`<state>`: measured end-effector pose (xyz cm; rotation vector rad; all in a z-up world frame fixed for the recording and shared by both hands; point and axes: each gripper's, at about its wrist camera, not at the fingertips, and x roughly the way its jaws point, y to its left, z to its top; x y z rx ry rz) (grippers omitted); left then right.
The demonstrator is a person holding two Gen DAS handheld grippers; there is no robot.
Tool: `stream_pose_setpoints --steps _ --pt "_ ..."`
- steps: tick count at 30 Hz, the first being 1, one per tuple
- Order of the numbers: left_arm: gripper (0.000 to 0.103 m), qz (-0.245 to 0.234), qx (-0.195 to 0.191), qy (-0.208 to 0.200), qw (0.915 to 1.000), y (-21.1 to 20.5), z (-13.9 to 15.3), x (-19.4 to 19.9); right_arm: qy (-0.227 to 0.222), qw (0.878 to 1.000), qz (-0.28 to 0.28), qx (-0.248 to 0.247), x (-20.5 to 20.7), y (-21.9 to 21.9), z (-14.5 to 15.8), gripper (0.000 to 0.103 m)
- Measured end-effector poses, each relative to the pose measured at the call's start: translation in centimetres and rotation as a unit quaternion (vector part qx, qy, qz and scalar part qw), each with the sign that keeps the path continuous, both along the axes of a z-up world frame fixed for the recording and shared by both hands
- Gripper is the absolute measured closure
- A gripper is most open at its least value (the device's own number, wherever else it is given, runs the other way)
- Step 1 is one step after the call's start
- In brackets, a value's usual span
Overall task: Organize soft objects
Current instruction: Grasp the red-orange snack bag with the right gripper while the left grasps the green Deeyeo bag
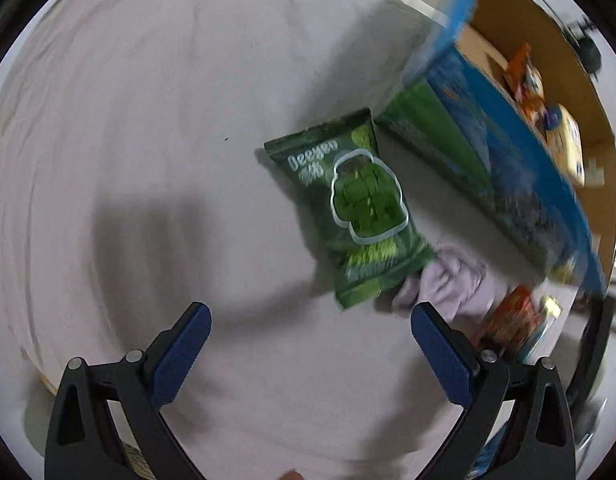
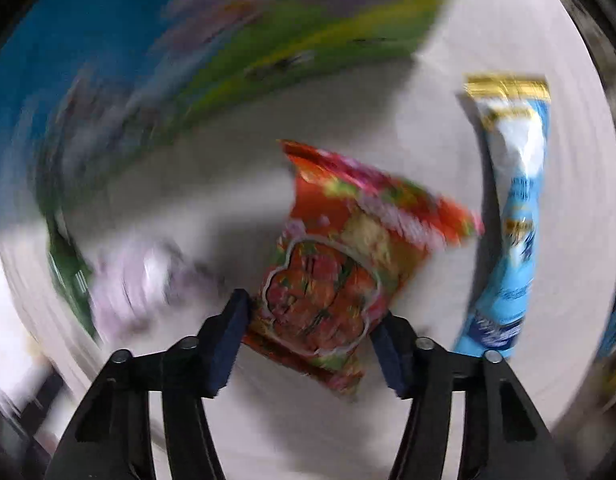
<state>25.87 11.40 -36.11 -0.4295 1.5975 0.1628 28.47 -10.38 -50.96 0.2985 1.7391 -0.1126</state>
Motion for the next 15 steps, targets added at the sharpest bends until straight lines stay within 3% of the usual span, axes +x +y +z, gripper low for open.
stream_pose_setpoints --steps 2,6,12,15 --pt "0.000 0.026 -0.021 0.003 0.9994 0.3 -0.7 1.2 -0.009 0.999 0.029 -0.016 -0.3 0.7 0.5 0.044" --pt "0.000 0.040 -0.037 0.024 0.9982 0.0 -3.4 4.0 -0.033 0.999 0.007 -0.012 -0.2 0.7 0.8 0.037" --pt "0.003 -0.010 0.006 0.025 0.9996 -2.0 -5.9 6.7 -0.027 0.999 -0.020 -0.010 0.4 -0.2 0.6 0.034" --pt "0.035 -0.043 0.019 0.016 0.9988 -2.7 -6.2 7.1 -0.006 1.000 -0.014 0.001 0.4 -0.6 -0.3 0.036"
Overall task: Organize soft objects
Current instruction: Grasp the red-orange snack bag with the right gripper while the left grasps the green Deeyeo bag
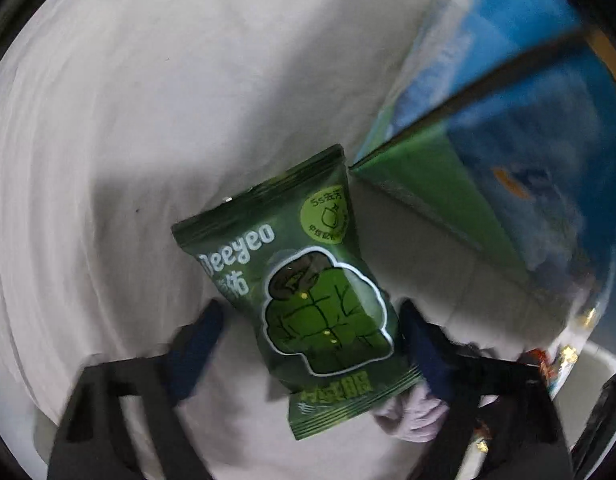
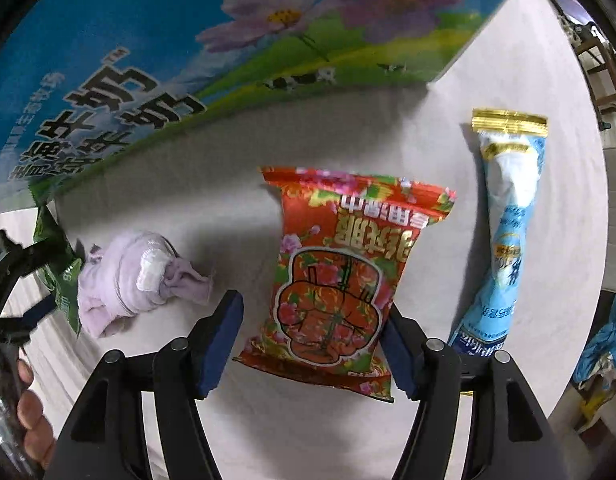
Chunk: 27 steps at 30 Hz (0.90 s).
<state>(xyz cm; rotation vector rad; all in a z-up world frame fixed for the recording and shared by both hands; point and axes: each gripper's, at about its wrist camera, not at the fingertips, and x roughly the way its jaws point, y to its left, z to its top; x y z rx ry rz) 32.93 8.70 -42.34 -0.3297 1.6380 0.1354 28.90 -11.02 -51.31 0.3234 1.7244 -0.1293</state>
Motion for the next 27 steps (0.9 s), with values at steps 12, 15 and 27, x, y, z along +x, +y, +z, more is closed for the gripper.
stream_pose_setpoints --steps 12,15,27 --pt "0.045 -0.121 0.036 0.017 0.9919 -1.4 0.2 -8.9 0.044 0.991 0.126 -0.006 -4.5 2.6 -1.5 0.045" --pt "0.044 -0.139 0.047 0.020 0.9889 -2.3 -0.5 -10.5 0.039 0.987 0.154 -0.020 -6.2 4.0 -1.7 0.045" --pt "0.041 -0.131 0.061 -0.010 0.9895 -2.5 -0.5 -9.2 -0.002 0.991 0.121 -0.059 -8.1 5.7 -1.7 0.041"
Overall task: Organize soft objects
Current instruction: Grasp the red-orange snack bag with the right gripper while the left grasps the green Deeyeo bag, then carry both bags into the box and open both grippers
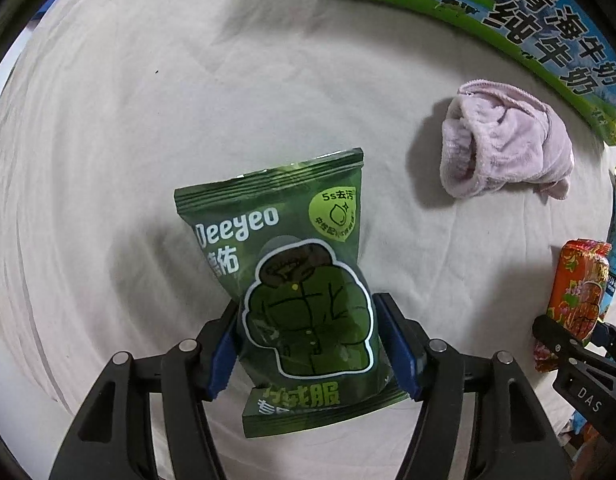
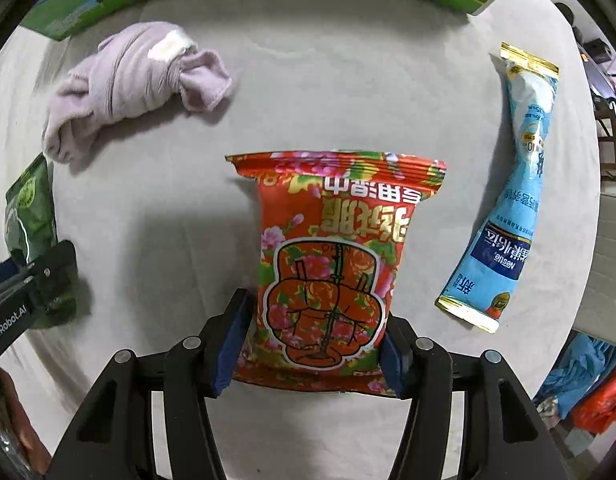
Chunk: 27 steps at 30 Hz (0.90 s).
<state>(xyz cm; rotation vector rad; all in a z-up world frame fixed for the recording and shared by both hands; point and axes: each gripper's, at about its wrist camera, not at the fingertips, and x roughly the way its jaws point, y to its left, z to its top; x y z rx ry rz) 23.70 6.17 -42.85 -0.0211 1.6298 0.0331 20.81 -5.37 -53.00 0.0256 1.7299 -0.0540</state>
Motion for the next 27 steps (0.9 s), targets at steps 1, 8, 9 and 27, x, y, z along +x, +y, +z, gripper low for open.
stream_pose_setpoints --steps 1,8,9,27 --pt "0.042 0.001 -0.003 -0.001 1.0000 0.2 0.0 0.1 0.000 1.000 -0.003 0.000 0.5 -0.1 0.0 0.041" --pt "0.054 -0.020 0.009 -0.012 0.9997 -0.8 1.2 -1.9 -0.003 1.000 0.013 -0.005 2.0 -0.7 0.0 0.052" --pt "0.056 -0.024 0.006 -0.013 0.9996 -1.0 1.3 -2.0 -0.004 1.000 0.015 -0.005 1.5 -0.6 -0.2 0.052" --pt "0.060 -0.069 -0.065 -0.088 0.9916 -4.3 12.0 -2.1 -0.068 0.995 0.010 0.066 1.9 -2.7 8.8 0.054"
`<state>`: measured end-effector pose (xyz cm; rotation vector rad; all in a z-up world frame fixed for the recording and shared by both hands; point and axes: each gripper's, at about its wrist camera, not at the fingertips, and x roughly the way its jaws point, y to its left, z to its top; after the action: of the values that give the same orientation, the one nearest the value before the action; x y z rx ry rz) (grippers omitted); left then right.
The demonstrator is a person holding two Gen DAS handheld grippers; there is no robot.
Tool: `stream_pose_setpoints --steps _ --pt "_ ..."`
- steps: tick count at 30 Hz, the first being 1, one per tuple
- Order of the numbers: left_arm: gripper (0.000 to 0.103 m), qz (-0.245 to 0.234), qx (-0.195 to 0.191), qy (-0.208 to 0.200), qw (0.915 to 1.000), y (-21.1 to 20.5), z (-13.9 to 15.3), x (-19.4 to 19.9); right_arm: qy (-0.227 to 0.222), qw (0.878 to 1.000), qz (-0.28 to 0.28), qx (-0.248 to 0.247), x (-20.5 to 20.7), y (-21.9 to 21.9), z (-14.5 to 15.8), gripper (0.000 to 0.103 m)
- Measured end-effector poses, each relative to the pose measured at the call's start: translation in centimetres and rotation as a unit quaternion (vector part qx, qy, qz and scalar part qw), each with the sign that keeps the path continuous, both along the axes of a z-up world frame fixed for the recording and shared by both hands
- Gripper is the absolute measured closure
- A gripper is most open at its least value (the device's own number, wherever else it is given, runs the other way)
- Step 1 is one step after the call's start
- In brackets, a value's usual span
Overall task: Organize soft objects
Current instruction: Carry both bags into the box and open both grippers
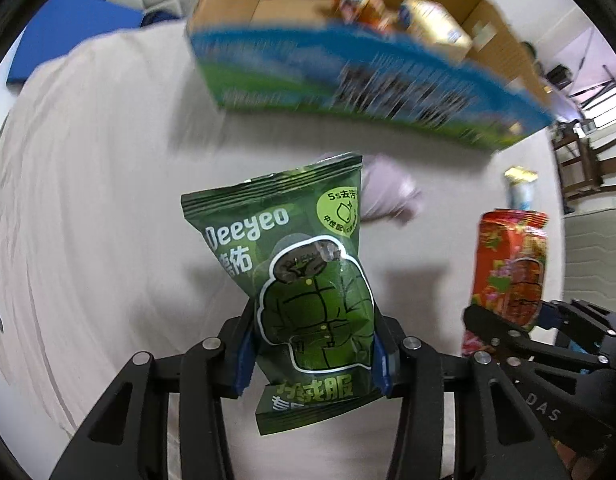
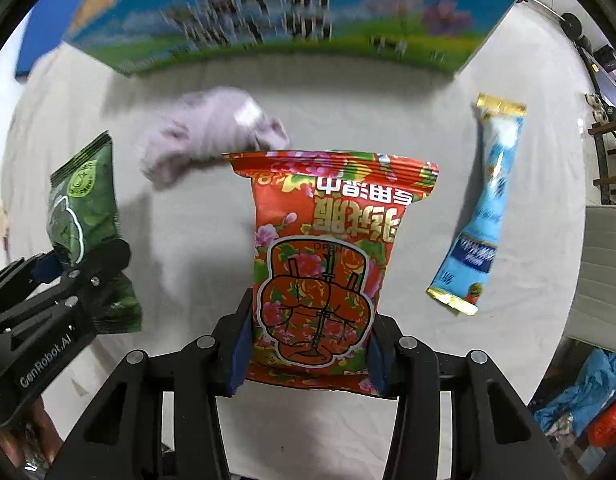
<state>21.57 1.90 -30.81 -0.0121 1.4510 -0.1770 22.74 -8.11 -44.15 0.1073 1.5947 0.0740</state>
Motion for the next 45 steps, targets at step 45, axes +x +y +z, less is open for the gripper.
stream_pose_setpoints --steps 45 --pt "0.058 -0.049 0.050 0.067 0.9953 -3.7 -4.3 31.3 0.036 0.999 -0.015 -0.017 23.8 -4.4 -4.0 0.053"
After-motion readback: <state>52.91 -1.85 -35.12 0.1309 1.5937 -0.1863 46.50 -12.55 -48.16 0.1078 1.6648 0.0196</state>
